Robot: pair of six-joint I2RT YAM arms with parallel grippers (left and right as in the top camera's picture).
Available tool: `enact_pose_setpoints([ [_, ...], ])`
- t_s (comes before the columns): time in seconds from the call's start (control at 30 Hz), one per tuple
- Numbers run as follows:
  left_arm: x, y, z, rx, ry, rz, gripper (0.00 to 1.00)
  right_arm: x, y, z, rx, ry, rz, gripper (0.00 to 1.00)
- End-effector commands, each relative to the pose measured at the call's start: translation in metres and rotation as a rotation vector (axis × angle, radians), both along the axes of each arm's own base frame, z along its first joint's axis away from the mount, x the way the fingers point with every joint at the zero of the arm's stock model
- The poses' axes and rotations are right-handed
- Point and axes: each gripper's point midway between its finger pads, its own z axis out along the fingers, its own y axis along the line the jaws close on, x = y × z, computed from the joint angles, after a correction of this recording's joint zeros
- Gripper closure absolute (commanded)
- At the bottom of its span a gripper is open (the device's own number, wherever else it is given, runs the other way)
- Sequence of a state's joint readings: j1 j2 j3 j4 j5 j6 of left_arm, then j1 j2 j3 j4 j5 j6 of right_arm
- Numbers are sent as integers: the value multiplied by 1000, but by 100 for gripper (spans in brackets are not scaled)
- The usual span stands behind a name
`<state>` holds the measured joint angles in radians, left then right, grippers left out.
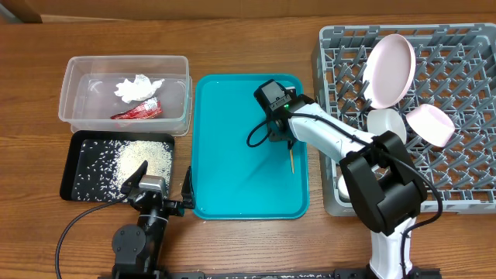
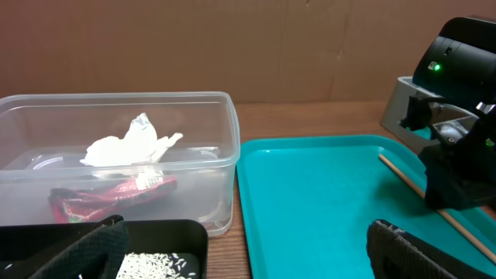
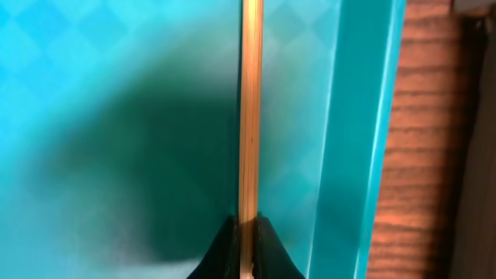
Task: Sort waste into correct bins and load items into the dishwasher
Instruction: 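Grasp the second wooden chopstick on the tray with the right gripper, then place the chopstick into the rack with the right gripper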
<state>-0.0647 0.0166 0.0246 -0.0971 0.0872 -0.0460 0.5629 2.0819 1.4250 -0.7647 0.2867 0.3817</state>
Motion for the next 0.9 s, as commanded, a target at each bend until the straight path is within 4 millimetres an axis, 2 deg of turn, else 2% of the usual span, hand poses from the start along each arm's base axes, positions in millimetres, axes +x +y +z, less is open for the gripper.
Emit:
enact_pose_setpoints([
  [0.0, 0, -1, -1, -7, -6, -8, 0, -3, 16, 22, 98, 17, 25, 96],
  [0.1, 0, -1, 0, -7, -6, -8, 0, 5, 27, 70, 165, -62, 78, 96],
  [0.23, 0, -1, 0, -7, -6, -8, 0, 12, 25, 148, 221, -224, 146, 96],
  [0.33, 0, -1, 0, -7, -6, -8, 0, 16, 1, 195, 202, -349, 121, 96],
  [0.43, 0, -1, -1, -7, -6, -8, 0, 24, -37, 224, 157, -440, 33, 96],
  [0.53, 0, -1, -1, -7, -6, -8, 0, 35, -75, 229, 107, -455, 1, 96],
  [0.6, 0, -1, -1, -7, -6, -8, 0, 41, -93, 218, 87, -423, 7, 96],
  [0.73, 0, -1, -1, -7, -6, -8, 0, 46, -103, 181, 103, -311, 39, 96],
  [0.87, 0, -1, 0, -7, -6, -8, 0, 51, -114, 147, 39, -235, 14, 96],
])
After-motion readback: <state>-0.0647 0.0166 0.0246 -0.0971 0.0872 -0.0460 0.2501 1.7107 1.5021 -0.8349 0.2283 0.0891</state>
